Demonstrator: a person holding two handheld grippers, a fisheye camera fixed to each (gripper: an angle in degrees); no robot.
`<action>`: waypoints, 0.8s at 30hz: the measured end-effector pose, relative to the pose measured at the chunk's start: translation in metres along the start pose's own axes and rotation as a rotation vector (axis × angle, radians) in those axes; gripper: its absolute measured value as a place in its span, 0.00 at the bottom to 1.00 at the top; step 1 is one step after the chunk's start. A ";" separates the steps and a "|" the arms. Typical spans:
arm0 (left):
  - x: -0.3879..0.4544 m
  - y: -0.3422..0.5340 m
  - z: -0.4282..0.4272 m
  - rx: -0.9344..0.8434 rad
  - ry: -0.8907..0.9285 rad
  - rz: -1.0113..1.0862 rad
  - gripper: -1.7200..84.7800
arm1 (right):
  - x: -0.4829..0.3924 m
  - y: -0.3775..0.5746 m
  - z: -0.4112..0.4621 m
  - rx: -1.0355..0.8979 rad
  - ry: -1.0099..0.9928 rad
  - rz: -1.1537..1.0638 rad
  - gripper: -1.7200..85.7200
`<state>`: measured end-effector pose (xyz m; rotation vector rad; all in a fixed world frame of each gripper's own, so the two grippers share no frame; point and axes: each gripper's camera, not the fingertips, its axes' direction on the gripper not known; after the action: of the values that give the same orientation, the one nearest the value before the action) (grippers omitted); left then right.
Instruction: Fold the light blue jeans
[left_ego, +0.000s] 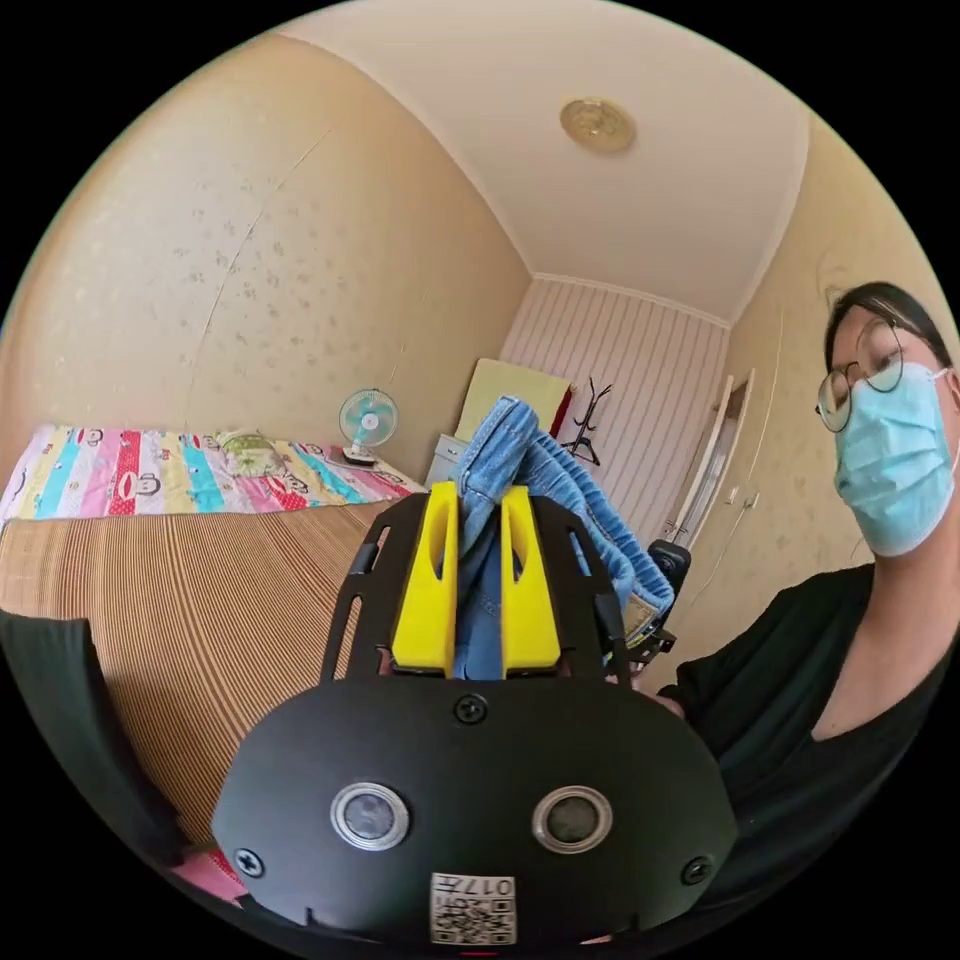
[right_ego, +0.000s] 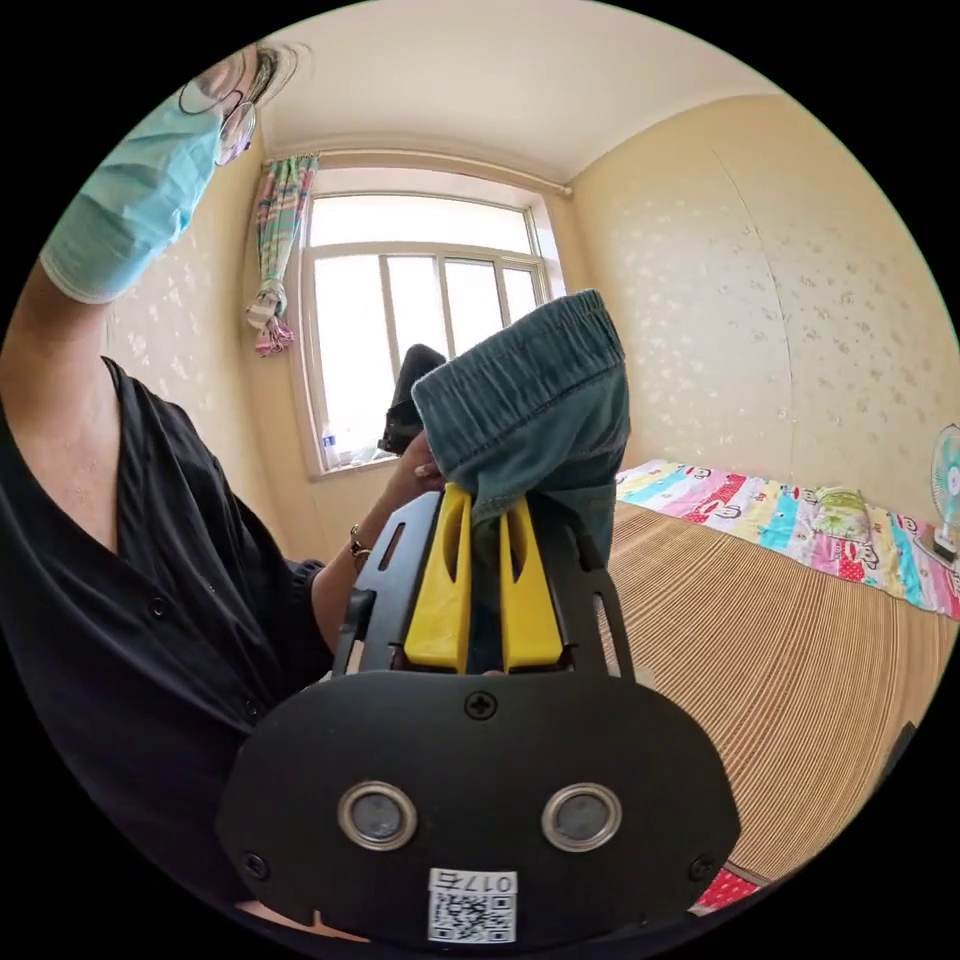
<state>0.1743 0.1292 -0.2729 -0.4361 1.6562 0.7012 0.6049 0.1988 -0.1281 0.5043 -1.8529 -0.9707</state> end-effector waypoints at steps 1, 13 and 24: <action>-0.014 -0.006 0.007 -0.065 -0.001 -0.073 0.12 | 0.008 0.000 -0.005 0.017 -0.064 0.042 0.04; -0.089 0.084 -0.041 0.203 0.082 -0.546 0.17 | 0.024 0.021 -0.006 0.101 0.105 0.256 0.02; -0.059 0.072 0.018 -0.001 0.257 -0.447 0.07 | 0.014 0.026 0.042 -0.024 -0.033 0.232 0.02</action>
<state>0.1540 0.1892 -0.2025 -0.8940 1.7130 0.3212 0.5629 0.2217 -0.1097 0.2527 -1.8787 -0.8485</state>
